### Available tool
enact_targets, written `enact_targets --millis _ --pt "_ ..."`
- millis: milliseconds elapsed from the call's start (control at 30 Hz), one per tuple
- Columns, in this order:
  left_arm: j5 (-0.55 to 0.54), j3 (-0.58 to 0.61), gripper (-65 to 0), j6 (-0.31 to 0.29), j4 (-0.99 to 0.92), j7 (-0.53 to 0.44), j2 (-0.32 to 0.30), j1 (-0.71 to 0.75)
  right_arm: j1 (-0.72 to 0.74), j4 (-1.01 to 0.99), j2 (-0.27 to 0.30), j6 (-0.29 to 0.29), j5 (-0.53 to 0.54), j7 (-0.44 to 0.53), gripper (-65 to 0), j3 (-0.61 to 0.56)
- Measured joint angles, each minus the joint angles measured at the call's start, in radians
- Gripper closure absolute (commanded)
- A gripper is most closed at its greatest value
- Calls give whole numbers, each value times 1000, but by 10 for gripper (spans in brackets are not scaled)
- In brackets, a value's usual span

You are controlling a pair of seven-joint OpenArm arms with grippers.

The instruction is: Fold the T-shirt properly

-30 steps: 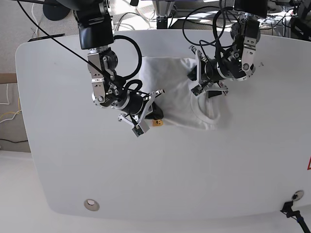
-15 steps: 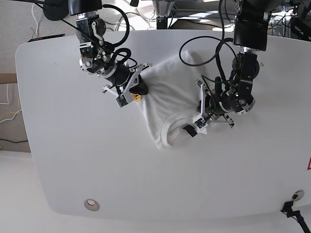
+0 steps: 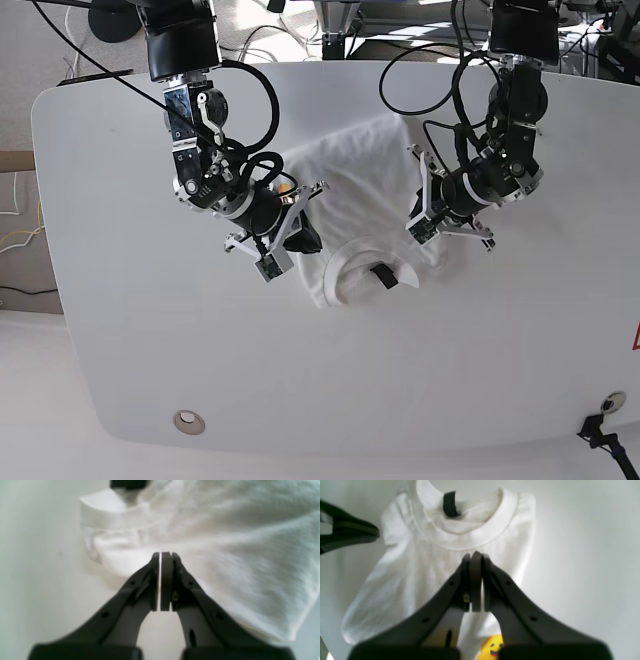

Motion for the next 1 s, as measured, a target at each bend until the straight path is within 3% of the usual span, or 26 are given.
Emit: enact_targets --millis 267,533,800,1000 --pt "-2 2 0 4 -116 -23 3 46 10 -230 3 -6 0 142 0 -4" --pt "-24 48 0 3 -362 -139 4 -130 -129 -138 30 -7 2 161 0 5" --pt "-4 27 0 3 -211 -119 -8 -61 -104 -112 35 -6 -2 136 0 2" --pt "1 -161 0 7 -49 -131 -21 53 -146 59 74 -38 -45 150 0 74"
